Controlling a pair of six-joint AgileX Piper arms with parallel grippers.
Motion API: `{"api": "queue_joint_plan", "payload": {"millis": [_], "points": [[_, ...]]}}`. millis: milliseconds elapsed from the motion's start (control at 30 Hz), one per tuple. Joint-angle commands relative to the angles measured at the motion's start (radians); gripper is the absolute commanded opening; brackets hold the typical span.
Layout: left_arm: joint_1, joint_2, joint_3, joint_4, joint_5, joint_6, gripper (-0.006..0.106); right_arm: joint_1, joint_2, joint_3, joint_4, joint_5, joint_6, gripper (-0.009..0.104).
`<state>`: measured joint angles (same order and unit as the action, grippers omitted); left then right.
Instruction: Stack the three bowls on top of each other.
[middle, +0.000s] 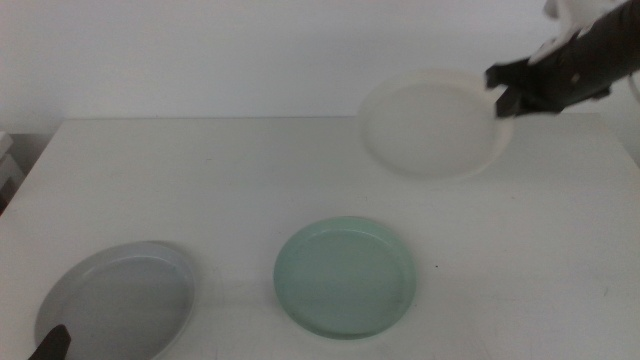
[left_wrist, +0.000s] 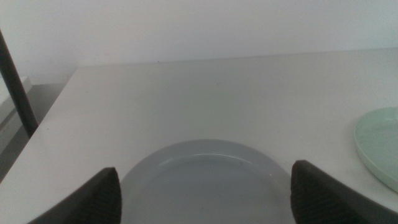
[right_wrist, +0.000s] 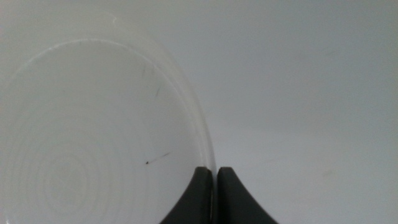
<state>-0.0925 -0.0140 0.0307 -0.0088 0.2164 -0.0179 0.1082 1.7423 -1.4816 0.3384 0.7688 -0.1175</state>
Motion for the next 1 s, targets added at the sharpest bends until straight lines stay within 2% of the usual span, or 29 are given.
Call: {"api": "queue_joint_plan", "payload": {"millis": [0, 233, 433, 800, 967], "points": [[-0.007, -0.013, -0.005, -0.011, -0.074, -0.011, 0.105, 0.049, -0.091, 0.079, 0.045, -0.128, -0.012, -0.001], [-0.007, -0.013, -0.005, -0.011, -0.074, -0.011, 0.105, 0.226, -0.1, 0.291, 0.065, -0.28, -0.012, -0.001], [-0.007, -0.013, -0.005, -0.011, -0.074, -0.011, 0.105, 0.306, -0.079, 0.355, 0.071, -0.366, -0.003, -0.001], [-0.007, -0.013, -0.005, -0.011, -0.074, -0.011, 0.105, 0.326, -0.022, 0.365, 0.069, -0.369, 0.0, -0.001], [-0.007, -0.013, -0.005, -0.011, -0.074, -0.011, 0.105, 0.326, -0.013, 0.365, 0.059, -0.361, 0.0, 0.007]]}}
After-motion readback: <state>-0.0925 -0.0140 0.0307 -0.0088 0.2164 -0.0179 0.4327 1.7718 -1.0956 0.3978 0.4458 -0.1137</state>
